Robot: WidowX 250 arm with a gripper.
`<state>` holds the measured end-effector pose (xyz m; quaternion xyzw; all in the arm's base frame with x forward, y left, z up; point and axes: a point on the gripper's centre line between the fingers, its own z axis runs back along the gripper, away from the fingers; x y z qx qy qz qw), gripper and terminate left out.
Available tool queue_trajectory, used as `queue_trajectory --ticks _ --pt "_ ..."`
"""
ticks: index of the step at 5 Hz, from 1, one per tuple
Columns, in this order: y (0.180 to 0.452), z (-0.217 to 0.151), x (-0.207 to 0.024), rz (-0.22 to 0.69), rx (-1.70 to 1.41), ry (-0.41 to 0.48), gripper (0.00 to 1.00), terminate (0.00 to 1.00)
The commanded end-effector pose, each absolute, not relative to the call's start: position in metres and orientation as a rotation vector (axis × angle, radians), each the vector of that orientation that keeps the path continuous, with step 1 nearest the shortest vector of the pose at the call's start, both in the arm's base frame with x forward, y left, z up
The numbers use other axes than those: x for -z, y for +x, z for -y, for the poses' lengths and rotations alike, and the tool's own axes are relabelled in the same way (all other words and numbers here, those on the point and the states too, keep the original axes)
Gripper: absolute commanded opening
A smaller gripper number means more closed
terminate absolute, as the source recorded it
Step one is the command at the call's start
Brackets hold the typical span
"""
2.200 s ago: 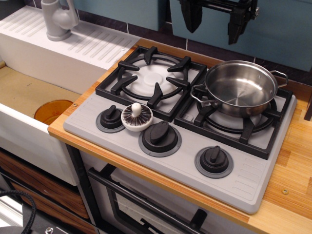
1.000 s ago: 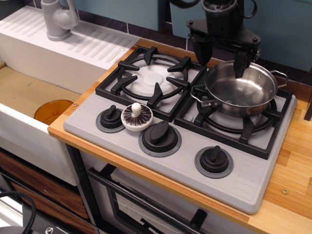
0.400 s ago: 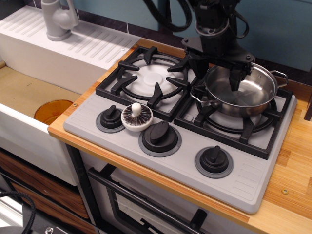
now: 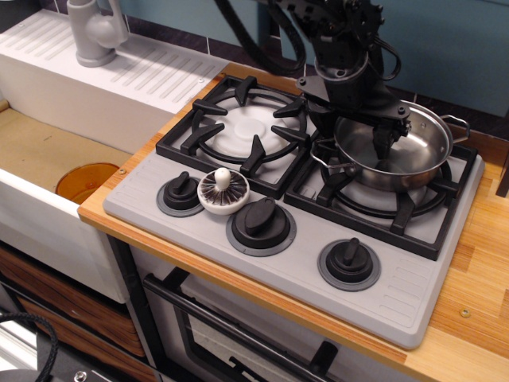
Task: Put pot or pan on stove and put mushroom in pot or pan
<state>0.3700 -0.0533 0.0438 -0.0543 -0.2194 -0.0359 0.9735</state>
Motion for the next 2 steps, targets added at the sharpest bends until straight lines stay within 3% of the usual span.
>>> queue_trajectory --ticks 1,2 --pt "0.3741 0.0565 -0.0523 0.426 0.07 -0.128 0.0 0.0" --pt "0.374 0.0591 -0.0555 0.418 0.058 -0.122 0.0 0.0"
